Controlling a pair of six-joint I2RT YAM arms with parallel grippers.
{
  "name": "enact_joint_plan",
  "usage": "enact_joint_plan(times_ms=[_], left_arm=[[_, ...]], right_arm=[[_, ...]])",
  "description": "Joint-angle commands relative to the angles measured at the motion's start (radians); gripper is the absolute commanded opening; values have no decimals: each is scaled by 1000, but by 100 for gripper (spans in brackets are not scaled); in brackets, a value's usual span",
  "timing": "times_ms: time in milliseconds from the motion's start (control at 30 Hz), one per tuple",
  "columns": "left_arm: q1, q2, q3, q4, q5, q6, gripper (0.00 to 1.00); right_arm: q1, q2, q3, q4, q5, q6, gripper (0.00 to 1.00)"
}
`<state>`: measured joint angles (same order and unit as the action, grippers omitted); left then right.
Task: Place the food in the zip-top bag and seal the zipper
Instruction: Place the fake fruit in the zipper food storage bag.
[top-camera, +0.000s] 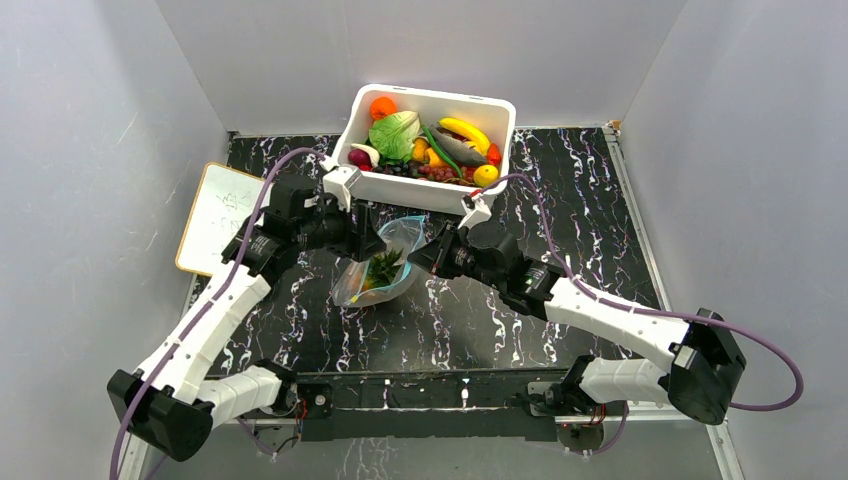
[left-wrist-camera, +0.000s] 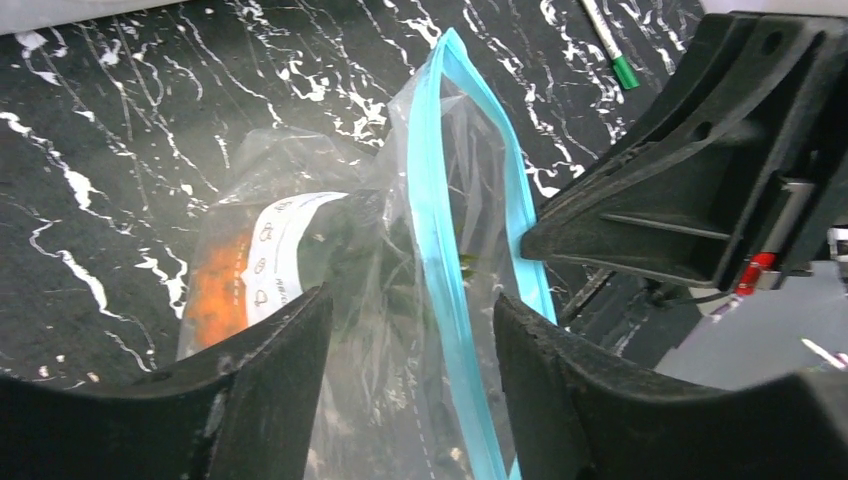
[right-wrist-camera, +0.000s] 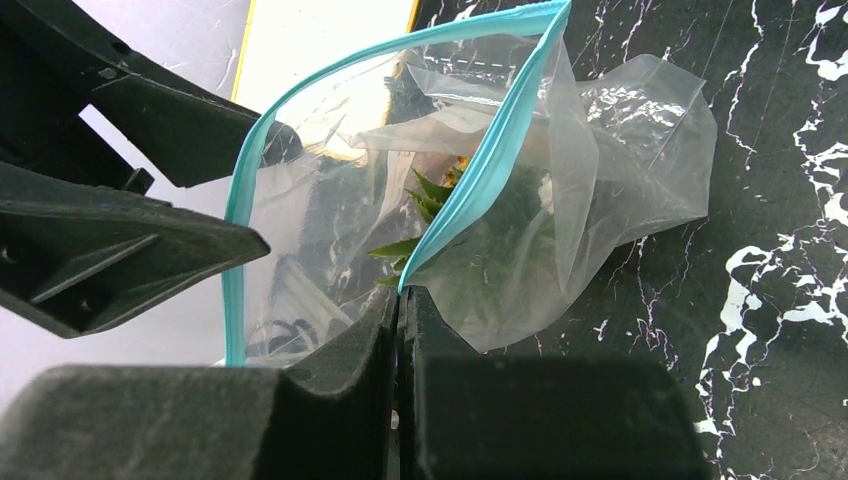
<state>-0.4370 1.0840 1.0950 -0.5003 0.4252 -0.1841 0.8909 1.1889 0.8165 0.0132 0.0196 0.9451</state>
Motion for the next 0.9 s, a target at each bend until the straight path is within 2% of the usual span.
enact_joint_plan(times_ms=[0,67,167,200,233,433,533,600,767,867], left_arm=[[-24,-25,-7,31,-121,18,52],[-26,-47,-5,43,-182,19,39],[-26,-74,-3,68,-223,36,9],[-26,-82,-7,84,-229,43,2],[-26,-94,-12,105,-227,51,0],[-26,-178,-56,231,-239,113,0],[-26,-232,-134,307,-194,139,0],[-26,-246,-176,320,-169,136,0],[-26,-251,-237,303,-146,114,0],[-26,-269,-272,312,-119,104,0]], right_arm=[[4,2,23,60,21,-22,0],[4,4,23,49,43,-46,0],[3,1,22,14,108,-79,0],[3,-4,19,12,123,-87,0],[3,-8,16,13,132,-89,0],[2,-13,-37,64,186,-140,0],[2,-3,-94,160,142,-174,0],[2,1,-86,161,122,-205,0],[0,-6,52,-11,115,-414,32],[-21,5,146,-126,88,-561,44]])
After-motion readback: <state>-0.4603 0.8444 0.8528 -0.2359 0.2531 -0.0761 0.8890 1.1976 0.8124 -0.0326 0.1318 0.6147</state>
